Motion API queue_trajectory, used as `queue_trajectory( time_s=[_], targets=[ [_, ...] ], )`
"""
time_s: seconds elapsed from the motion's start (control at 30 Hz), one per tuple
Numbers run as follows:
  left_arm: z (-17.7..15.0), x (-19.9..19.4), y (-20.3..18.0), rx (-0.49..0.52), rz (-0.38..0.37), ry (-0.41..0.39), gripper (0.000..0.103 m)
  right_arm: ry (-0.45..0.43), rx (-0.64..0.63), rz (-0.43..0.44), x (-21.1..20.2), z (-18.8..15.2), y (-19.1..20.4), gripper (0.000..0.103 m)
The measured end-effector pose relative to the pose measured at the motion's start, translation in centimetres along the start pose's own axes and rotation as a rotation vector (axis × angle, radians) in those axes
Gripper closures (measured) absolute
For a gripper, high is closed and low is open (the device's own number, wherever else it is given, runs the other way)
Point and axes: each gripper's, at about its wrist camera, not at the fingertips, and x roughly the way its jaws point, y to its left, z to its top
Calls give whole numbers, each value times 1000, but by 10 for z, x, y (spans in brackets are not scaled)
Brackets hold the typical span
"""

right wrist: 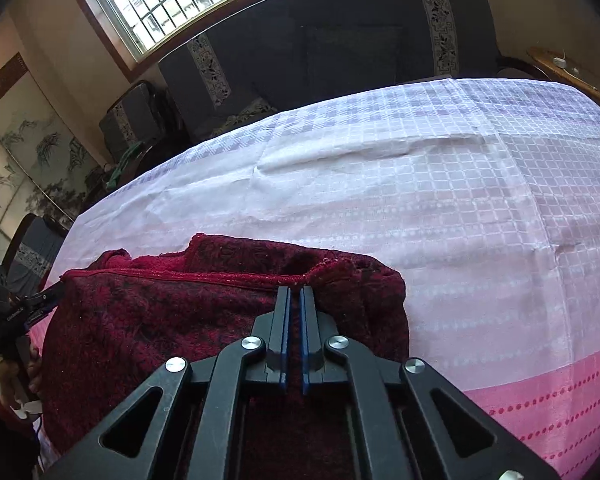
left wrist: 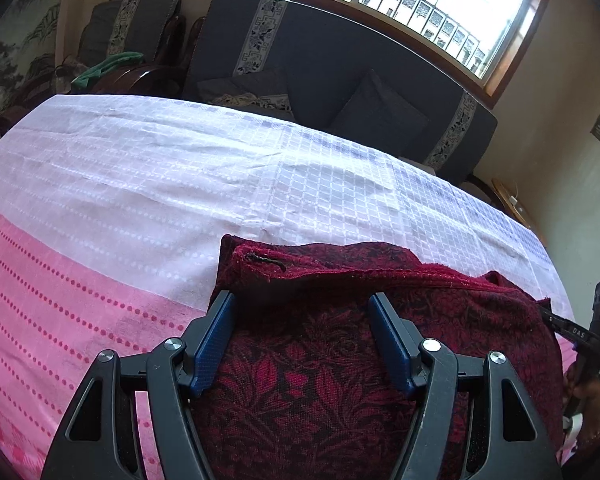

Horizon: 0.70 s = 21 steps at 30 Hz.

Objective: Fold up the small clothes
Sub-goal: 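Open both grippers and release the folded hem onto the sweater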

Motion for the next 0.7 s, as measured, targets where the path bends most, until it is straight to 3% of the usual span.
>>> queue_trajectory(
  time_s=[0.1,0.2,0.4,0.43,0.5,0.57,0.7],
  targets=[
    [-2,1,-7,42,35,-12,34,-12,-20,-29,0,-2,2,103],
    [-2,1,3,5,-12,-17,34,-26,-53,-53,-1,-3,6,103],
    [0,-7,-5,29,-12,-25,34,-42,9,9,-7,-1,-7,103],
    [1,-15,-7,29,-24,-33,34,-54,11,-5,-16,0,-5,103],
    [2,-36,-9,5,-63,-56,34,-146,26,16,-52,-3,-2,91],
    [-1,-63,-11,-5,-96,-91,34,-205,15,48,-91,-16,2,91],
    [-28,-110,-19,37,-124,-114,34,-163,-111,74,-135,-68,25,91]
  ],
)
